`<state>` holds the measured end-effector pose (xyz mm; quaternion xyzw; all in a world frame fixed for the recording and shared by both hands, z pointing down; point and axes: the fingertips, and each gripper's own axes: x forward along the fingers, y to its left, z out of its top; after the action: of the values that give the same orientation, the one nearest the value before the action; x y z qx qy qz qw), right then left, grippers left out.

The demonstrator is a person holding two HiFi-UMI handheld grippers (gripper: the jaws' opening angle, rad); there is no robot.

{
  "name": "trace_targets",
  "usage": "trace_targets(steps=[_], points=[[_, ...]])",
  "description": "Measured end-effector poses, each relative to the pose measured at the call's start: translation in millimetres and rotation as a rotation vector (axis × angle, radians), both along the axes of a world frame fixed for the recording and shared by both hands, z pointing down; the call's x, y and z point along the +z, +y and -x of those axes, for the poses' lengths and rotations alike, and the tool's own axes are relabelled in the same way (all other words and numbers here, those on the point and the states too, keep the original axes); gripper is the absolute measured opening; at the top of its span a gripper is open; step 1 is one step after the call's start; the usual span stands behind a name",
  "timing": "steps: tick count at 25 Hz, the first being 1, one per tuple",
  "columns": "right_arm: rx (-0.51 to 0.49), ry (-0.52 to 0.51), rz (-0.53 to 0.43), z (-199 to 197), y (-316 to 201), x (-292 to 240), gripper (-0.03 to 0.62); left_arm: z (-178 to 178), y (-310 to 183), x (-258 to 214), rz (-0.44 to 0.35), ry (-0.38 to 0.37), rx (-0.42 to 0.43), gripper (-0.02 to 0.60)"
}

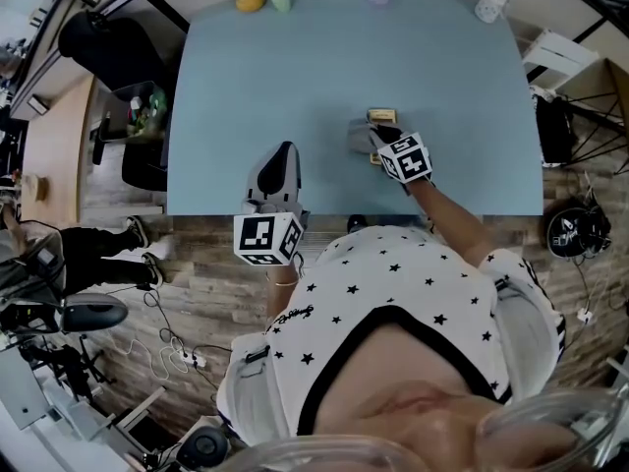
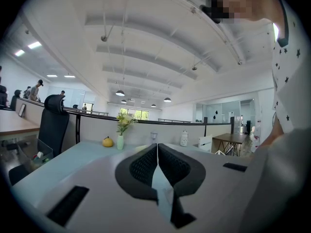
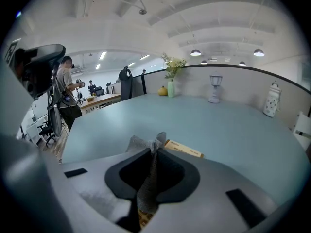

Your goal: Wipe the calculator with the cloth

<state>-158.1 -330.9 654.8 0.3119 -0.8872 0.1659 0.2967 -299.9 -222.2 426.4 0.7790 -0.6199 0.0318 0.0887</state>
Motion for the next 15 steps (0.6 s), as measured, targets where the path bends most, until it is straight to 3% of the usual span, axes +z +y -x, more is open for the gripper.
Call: trace_targets(steps=[15], points=[[0.225, 0.004, 0.002, -69.0, -18.6, 5.0, 0.037, -21.0, -10.4, 1.8, -0.003, -0.002, 0.095, 0.031]])
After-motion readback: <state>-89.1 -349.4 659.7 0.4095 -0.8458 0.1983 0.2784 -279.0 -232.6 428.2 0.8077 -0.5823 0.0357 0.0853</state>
